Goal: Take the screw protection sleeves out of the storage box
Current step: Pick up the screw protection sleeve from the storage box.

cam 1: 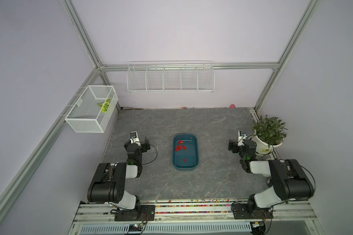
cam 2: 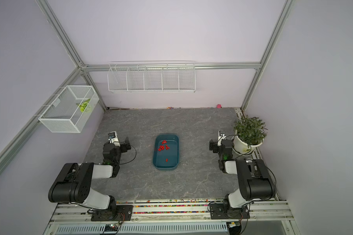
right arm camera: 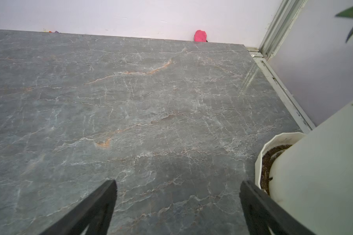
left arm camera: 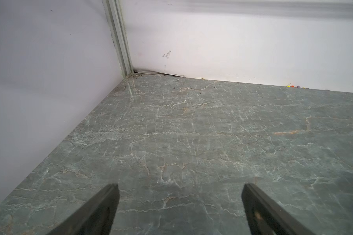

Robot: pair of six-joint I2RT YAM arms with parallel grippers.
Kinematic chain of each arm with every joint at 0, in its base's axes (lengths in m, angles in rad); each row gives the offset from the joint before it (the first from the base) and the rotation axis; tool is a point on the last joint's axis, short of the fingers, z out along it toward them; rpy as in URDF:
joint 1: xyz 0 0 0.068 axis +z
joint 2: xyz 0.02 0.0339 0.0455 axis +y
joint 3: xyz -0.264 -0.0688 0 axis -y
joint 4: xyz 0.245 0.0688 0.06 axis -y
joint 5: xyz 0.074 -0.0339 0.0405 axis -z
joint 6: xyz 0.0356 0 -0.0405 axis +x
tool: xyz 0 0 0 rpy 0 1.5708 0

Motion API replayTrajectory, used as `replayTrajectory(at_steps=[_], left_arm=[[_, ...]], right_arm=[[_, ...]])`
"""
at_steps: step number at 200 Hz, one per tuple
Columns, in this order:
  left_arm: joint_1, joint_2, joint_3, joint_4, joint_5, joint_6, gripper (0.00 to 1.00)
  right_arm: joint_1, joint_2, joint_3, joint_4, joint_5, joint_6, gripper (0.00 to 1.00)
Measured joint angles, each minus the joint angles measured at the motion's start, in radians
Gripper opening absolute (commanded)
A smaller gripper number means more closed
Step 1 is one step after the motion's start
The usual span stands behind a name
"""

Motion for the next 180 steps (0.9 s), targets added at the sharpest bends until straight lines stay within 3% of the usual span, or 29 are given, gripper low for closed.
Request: replayTrajectory(at_steps=[180], left_arm=[[0.0, 0.0, 0.0, -0.001, 0.002, 0.0, 1.0]], right_arm=[[0.008, -0.035, -0.003, -0.008, 0.011, -0.015, 0.99]])
